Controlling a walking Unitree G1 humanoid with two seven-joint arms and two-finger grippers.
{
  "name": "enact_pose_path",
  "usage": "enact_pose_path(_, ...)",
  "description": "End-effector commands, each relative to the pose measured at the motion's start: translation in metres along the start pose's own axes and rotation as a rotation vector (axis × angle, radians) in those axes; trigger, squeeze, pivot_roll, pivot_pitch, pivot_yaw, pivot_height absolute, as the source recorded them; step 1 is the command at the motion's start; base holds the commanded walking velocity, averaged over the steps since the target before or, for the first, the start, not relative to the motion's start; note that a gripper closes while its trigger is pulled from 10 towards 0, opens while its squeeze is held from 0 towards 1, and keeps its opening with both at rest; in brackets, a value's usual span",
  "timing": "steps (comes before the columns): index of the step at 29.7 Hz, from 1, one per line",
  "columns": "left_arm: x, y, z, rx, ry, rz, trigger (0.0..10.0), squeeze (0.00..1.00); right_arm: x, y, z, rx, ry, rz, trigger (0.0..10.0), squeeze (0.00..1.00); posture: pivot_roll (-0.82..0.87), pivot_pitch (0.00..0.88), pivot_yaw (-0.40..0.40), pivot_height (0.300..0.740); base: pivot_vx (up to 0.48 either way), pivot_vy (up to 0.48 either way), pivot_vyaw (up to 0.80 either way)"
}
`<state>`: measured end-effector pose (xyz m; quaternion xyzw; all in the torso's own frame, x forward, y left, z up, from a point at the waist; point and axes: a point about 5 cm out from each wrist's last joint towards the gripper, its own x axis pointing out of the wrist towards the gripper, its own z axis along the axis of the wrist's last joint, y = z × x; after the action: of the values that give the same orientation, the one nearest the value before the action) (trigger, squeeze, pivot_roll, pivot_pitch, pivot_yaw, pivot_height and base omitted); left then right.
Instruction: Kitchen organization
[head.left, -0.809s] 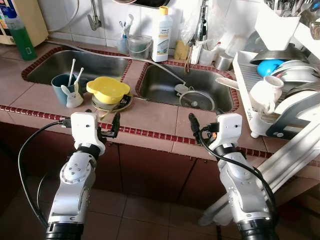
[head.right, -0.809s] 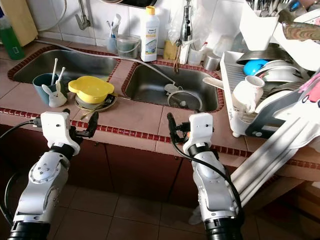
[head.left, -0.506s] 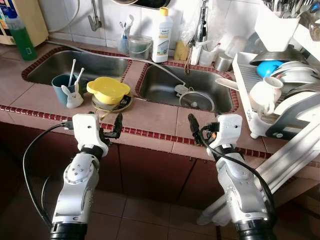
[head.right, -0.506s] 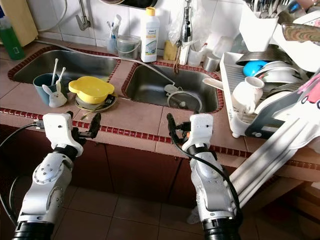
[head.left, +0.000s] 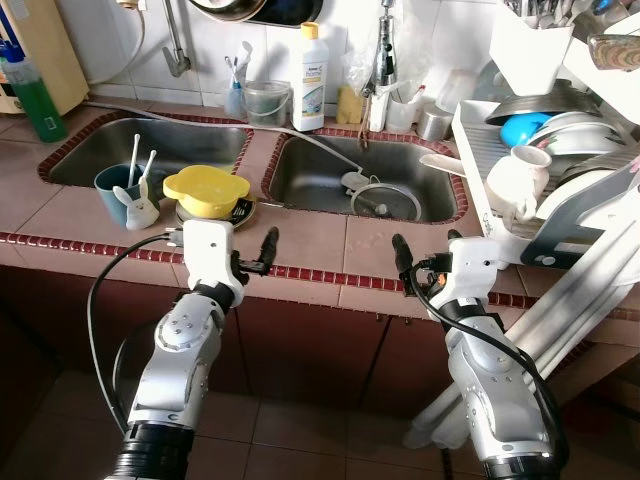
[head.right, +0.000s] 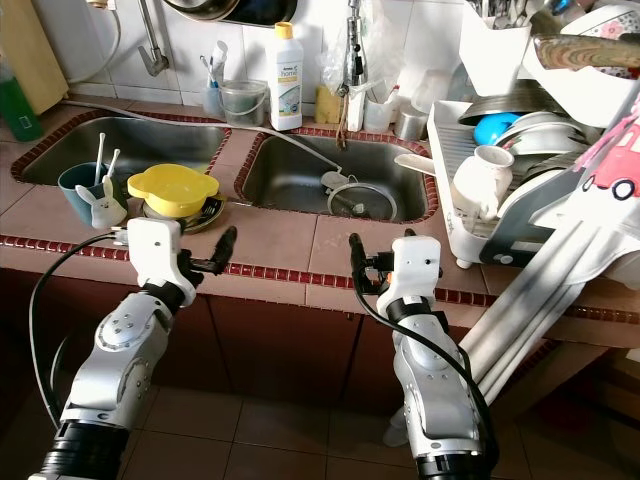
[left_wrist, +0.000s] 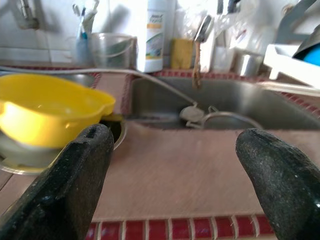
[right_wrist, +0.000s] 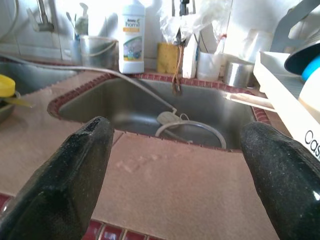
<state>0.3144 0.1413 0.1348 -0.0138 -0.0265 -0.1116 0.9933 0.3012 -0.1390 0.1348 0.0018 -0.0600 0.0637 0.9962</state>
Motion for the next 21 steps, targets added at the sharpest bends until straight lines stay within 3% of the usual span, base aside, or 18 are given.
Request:
enact_pose_path(1,-0.006,0.003,-0.002,0.040,-0.003,0.011,10.0,0.00,0.001,0.003,0.004,-0.011,-0.024,-0.002,10.0,0.00,-0.20,0.000,-0.023,0.732,0.000,0.000,0.00)
enact_pose_path(8,-0.024,0.007,-0.009,0.031,-0.007,0.034,10.0,0.00,-0.001,0.008,0.004,-0.022,-0.069,0.058,10.0,0.00,-0.15,0.000,-0.051,0.732,0.000,0.000,0.00)
enact_pose_path(14,-0.052,0.020,-0.014,0.054,-0.020,0.078,10.0,0.00,-0.023,0.005,-0.010,-0.038,-0.040,0.086,10.0,0.00,-0.13,0.000,-0.063,0.732,0.000,0.000,0.00)
enact_pose_path(18,-0.060,0.027,-0.019,0.036,0.012,0.094,10.0,0.00,-0.028,0.001,-0.015,-0.055,-0.021,0.080,10.0,0.00,-0.14,0.000,-0.059,0.732,0.000,0.000,0.00)
enact_pose_path(21,-0.056,0.028,-0.015,0.064,0.004,0.073,10.0,0.00,-0.023,0.001,-0.009,-0.044,-0.045,0.079,10.0,0.00,-0.14,0.000,-0.053,0.732,0.000,0.000,0.00)
